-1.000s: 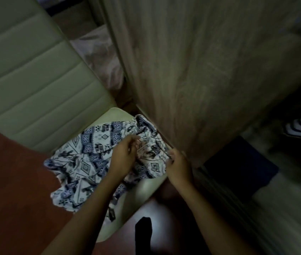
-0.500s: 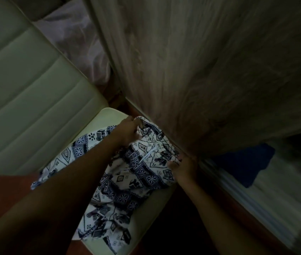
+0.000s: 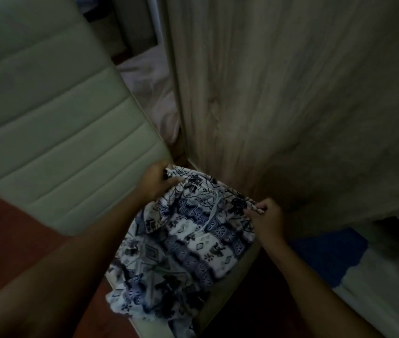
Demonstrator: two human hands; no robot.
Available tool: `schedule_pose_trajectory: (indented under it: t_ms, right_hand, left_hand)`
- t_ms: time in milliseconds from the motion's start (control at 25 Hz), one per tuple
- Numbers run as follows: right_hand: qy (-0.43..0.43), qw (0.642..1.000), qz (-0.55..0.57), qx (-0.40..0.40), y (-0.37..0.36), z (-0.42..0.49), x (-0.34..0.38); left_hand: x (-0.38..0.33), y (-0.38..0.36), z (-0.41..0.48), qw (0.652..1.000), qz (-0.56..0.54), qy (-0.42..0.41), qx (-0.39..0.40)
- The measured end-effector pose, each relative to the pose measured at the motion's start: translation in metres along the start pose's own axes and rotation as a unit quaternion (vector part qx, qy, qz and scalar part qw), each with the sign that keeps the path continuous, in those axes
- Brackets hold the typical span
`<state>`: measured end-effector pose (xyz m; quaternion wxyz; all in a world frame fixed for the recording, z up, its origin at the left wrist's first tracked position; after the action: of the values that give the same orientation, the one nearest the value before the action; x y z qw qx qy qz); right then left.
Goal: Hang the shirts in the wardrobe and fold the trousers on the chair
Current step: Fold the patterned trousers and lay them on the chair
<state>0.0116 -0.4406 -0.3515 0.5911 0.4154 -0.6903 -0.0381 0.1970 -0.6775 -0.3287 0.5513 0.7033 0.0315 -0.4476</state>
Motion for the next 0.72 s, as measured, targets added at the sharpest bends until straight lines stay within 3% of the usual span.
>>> schedule_pose_trajectory:
  t_ms: [320,560,720]
  right_hand:
    - [0.134,0.99,0.041,-0.007,0.059,-0.015,0.18]
    - [0.287,0.956,0.007,-0.052,0.133,-0.048,0.317]
    - [0.34,0.938,-0.016,-0.065,0.186,-0.071,0.392]
  left_hand:
    - [-0.079,0.186,-0.008,0.998,0.005,-0.058,-0.021]
    - [-0.169,0.309,-0.021,0.99,0.03,-0.12,-0.074]
    - [-0.22,0.375,-0.026,0.982,-0.023,-0.146,-0.117]
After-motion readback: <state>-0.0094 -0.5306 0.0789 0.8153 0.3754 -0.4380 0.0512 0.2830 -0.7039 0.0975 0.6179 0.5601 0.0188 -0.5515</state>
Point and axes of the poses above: each hand's wrist, its own z-axis towards the middle knuckle, its own y-axis out of the back of the hand, x = y × z, the point moved 8 cm from there along z, towards the middle knuckle, and after that the axes turned 8 degrees about -x, right-handed, at the moved point
